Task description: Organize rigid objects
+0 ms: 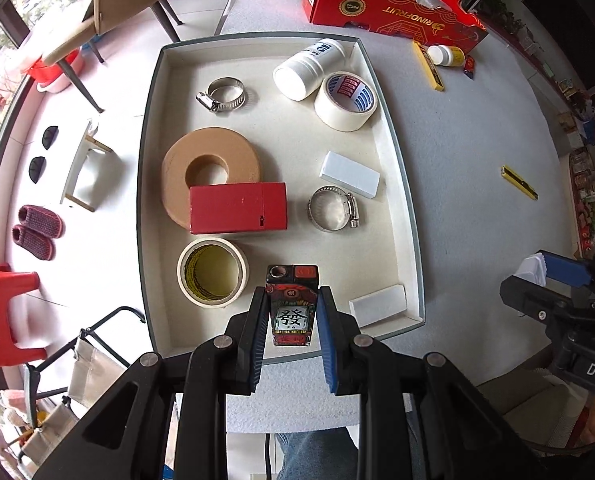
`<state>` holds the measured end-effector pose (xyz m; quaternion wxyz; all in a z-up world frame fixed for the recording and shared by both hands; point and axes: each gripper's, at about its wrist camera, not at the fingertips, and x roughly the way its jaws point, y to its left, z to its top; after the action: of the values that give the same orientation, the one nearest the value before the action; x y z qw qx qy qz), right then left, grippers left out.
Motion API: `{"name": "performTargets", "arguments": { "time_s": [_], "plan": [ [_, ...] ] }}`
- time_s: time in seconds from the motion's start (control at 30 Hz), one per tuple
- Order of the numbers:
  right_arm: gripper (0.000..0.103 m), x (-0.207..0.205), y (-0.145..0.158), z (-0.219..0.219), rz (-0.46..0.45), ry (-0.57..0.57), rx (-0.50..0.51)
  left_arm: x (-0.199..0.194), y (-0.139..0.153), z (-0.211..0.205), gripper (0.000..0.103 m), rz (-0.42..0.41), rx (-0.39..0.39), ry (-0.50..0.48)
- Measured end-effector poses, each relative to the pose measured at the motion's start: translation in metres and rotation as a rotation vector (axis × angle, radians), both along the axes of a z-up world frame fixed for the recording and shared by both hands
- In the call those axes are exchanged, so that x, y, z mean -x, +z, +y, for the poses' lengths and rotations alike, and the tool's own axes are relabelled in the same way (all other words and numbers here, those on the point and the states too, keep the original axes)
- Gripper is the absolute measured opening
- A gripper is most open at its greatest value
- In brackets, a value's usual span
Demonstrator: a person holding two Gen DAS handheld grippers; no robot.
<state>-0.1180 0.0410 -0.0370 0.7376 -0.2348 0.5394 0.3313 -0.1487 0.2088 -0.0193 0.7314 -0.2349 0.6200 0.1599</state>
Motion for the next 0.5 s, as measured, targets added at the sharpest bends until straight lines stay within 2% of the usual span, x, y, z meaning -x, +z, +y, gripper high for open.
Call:
{"name": "performTargets", "arguments": {
  "time_s": [0.23,0.5],
  "plan": [
    [0.059,0.012,-0.003,0.03,0.001,0.06,0.006,-0.001,0.002,0.018,0.026,-0.005,-0.021,0.026],
    [0.059,0.014,-0.002,0.061,0.03,0.076,-0.006,-0.022,0.007,0.037,0.026,-0.022,-0.048,0.032]
  ]
}}
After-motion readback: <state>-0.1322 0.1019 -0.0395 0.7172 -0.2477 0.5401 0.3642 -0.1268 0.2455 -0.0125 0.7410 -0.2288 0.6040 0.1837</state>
